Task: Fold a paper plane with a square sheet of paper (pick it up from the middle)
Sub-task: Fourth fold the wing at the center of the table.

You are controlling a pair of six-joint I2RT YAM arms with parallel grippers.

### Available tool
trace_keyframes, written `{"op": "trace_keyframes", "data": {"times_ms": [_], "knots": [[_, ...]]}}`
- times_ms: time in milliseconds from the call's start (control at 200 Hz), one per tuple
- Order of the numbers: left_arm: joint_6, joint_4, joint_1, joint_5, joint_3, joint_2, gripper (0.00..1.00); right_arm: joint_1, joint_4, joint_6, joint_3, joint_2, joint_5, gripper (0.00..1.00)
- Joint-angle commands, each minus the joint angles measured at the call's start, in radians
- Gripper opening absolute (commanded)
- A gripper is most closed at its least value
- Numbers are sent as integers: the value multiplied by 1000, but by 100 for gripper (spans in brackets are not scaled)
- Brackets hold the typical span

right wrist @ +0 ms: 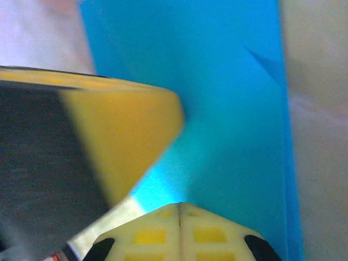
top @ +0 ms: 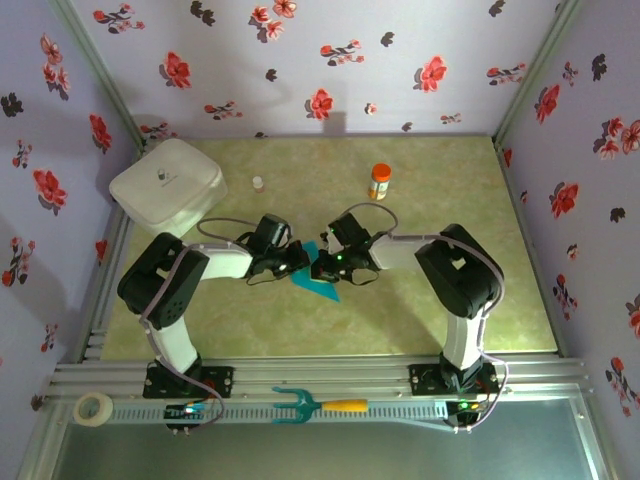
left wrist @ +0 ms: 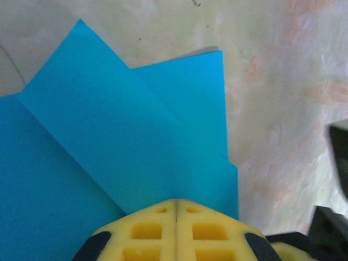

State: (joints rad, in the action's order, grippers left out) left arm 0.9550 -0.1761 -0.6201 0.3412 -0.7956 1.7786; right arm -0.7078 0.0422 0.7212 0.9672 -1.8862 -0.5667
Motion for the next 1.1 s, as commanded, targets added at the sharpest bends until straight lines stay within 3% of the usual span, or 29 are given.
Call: {"op": "trace_keyframes", "data": {"times_ms": [0,505,910,1095], "knots": [[-6,64,3,-46,27,41,3,-4,85,-41,-26,-23,45,0],[-5,52,16,-46,47,56,3,24,-59,7,-271,138,-27,3],[-7,58,23,-44,47,49,3,50,-31,-4,-351,229,-23,4],[-5,56,24,-43,48,50,3,51,-15,21,-408,290,53,3]]}}
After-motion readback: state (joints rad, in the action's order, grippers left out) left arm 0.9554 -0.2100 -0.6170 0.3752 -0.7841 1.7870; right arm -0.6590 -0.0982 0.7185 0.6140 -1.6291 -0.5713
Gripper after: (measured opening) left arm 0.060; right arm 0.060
